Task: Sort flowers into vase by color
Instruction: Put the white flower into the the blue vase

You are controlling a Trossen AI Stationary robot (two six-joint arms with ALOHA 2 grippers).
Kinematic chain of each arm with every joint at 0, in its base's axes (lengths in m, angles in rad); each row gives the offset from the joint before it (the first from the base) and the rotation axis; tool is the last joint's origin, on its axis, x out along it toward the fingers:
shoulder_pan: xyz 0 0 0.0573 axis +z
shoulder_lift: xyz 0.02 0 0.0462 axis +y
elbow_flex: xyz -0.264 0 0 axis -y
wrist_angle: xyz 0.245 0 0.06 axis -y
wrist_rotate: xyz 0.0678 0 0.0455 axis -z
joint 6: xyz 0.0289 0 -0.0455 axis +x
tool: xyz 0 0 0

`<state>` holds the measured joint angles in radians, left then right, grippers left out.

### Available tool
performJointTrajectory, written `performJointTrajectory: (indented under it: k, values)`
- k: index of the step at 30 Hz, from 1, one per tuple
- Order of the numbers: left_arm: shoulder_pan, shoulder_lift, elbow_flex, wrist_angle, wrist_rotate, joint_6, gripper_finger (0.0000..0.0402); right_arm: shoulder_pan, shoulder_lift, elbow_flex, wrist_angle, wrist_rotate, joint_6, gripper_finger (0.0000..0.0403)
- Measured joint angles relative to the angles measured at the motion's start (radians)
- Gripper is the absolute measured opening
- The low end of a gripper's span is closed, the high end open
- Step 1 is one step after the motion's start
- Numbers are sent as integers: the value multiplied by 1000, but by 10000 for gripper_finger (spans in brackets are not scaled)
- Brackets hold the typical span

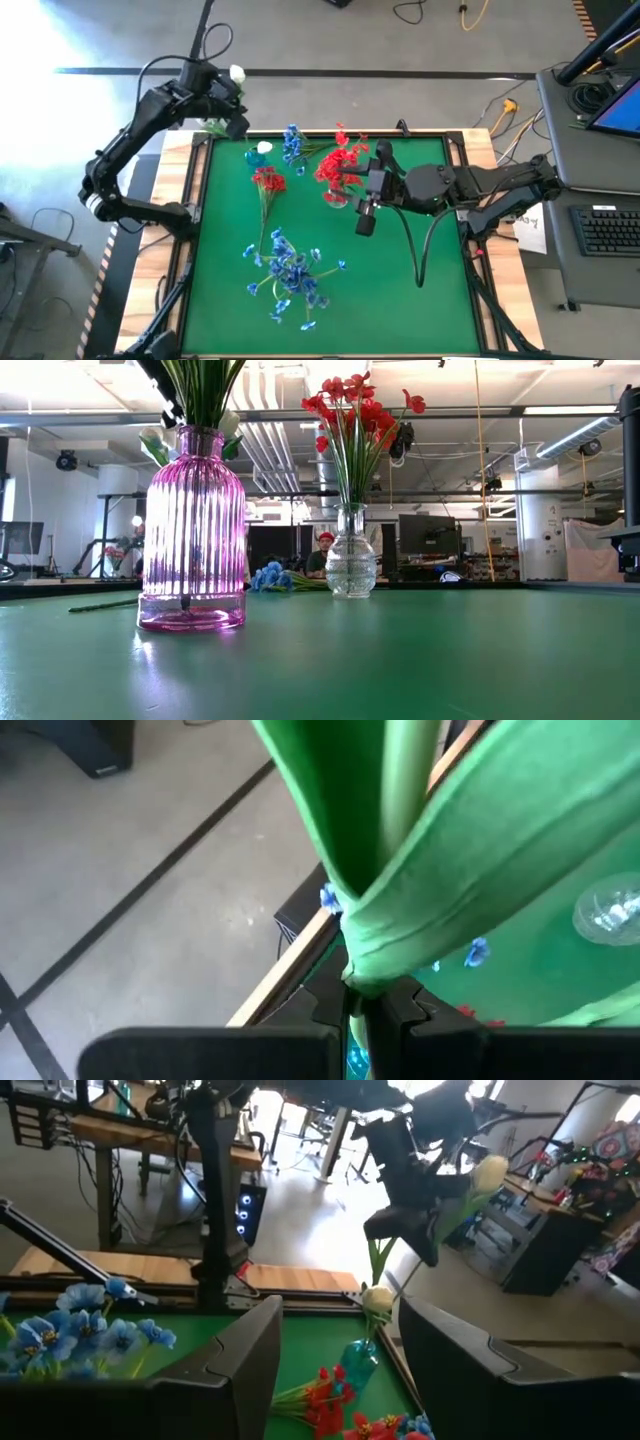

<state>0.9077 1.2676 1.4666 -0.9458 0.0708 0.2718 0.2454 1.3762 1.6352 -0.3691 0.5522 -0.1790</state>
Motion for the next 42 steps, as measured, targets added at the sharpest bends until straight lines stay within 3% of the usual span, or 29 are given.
performJointTrajectory:
  k: [21, 34, 42]
  values:
    - [5, -52, -247, 207, 1, 8, 0, -24, 0, -1, 3, 0, 41, 194]
    - [5, -52, -330, 282, 1, 0, 1, -24, 0, -1, 3, 0, 38, 194]
    - [5, -52, -322, 273, 1, 0, 63, -24, 0, -1, 3, 0, 38, 194]
